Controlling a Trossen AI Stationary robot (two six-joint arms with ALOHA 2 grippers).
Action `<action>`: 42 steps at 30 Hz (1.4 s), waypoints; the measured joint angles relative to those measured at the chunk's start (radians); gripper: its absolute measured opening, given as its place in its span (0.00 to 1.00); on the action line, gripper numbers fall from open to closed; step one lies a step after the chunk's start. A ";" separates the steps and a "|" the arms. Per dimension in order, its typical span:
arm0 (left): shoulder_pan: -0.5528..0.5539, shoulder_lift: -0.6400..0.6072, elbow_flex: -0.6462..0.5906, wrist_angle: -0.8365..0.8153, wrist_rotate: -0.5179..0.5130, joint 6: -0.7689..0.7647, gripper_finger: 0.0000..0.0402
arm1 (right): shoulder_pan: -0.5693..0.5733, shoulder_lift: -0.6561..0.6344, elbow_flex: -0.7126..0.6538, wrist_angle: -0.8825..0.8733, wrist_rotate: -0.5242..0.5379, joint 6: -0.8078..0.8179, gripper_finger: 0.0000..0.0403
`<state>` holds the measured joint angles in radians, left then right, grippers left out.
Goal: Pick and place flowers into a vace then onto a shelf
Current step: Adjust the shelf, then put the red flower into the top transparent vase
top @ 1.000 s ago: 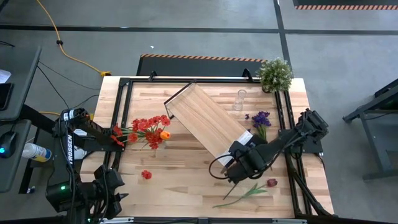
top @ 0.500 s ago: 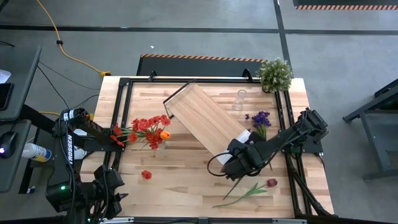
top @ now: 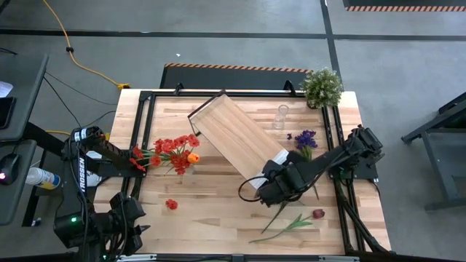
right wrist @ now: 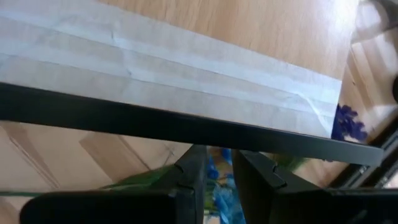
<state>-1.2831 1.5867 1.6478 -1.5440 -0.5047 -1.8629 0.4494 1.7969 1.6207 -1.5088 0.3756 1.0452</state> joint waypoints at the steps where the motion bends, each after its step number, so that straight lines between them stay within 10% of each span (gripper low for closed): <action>1: 0.000 0.000 0.000 0.000 0.000 0.000 0.59 | -0.006 0.000 0.000 0.007 0.003 -0.009 0.17; 24: 0.000 0.000 0.000 0.000 0.000 -0.001 0.59 | -0.090 0.000 0.007 0.071 -0.026 -0.138 0.17; 42: 0.000 0.000 0.000 -0.003 0.000 -0.001 0.59 | -0.026 0.000 0.372 -0.061 -0.199 -0.107 0.17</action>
<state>-1.2834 1.5867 1.6478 -1.5471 -0.5049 -1.8637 0.4232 1.7966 1.9927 -1.5697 0.1766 0.9379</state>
